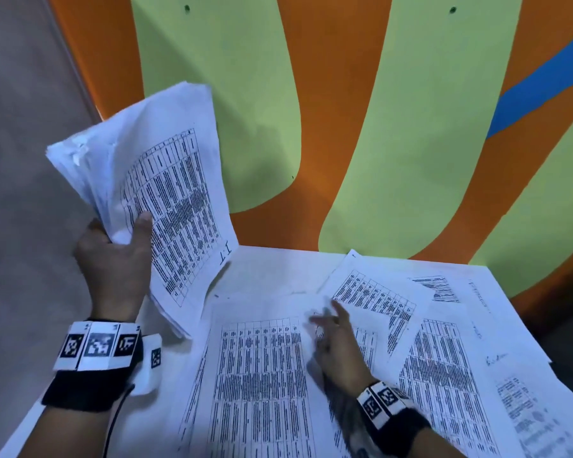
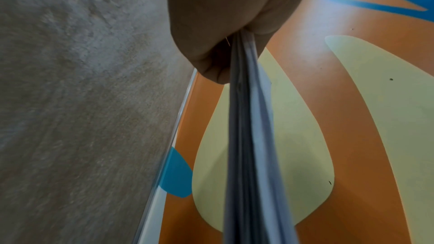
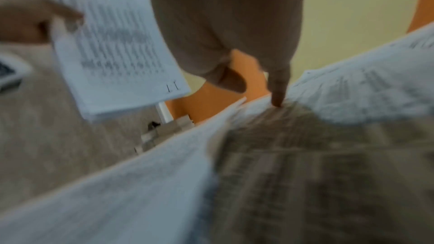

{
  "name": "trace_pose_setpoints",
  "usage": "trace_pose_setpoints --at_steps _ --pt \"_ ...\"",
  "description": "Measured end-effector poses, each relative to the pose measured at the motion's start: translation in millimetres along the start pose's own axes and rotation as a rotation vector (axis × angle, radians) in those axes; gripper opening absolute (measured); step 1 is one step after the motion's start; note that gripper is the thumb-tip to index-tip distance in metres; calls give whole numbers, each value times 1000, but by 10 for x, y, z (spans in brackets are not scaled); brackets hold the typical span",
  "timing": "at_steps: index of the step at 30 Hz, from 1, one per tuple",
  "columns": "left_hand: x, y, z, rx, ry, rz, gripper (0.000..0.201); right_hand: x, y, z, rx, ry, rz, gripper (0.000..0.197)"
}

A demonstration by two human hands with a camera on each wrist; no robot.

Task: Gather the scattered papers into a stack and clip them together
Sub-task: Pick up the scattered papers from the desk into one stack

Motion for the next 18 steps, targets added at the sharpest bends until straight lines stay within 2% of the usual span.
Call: trace_pose_setpoints --at_steps 1,2,4,6,9,15,17,18 --pt "15 -28 -8 11 2 12 35 14 19 23 -74 106 -52 41" --pt "34 -48 -18 17 4 25 36 -26 16 46 -166 129 -152 51" --pt "53 -54 -45 25 -5 27 34 -209 -41 75 -300 25 -364 87" --pt "62 -59 -65 40 -19 18 28 -427 -173 66 -358 -72 -449 105" --pt "84 -67 -93 37 -38 10 21 -680 -376 74 -395 -116 -475 112" --pt "87 -205 -68 29 -62 -22 32 -830 -437 190 -514 -70 -297 124" --pt "58 -231 -73 3 -74 -25 33 -836 -424 201 -546 -46 -298 122" --pt "49 -232 -79 -13 -77 -28 33 -848 -416 206 -547 -28 -302 113"
Point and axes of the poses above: each hand's wrist, its own z-axis towards the middle knuckle, its own x-axis out of the back of the hand, y = z × x, the point moved 5 cm from there along z, towards the middle knuckle, and after that the axes turned 10 degrees about z, right-handed, at the moved point
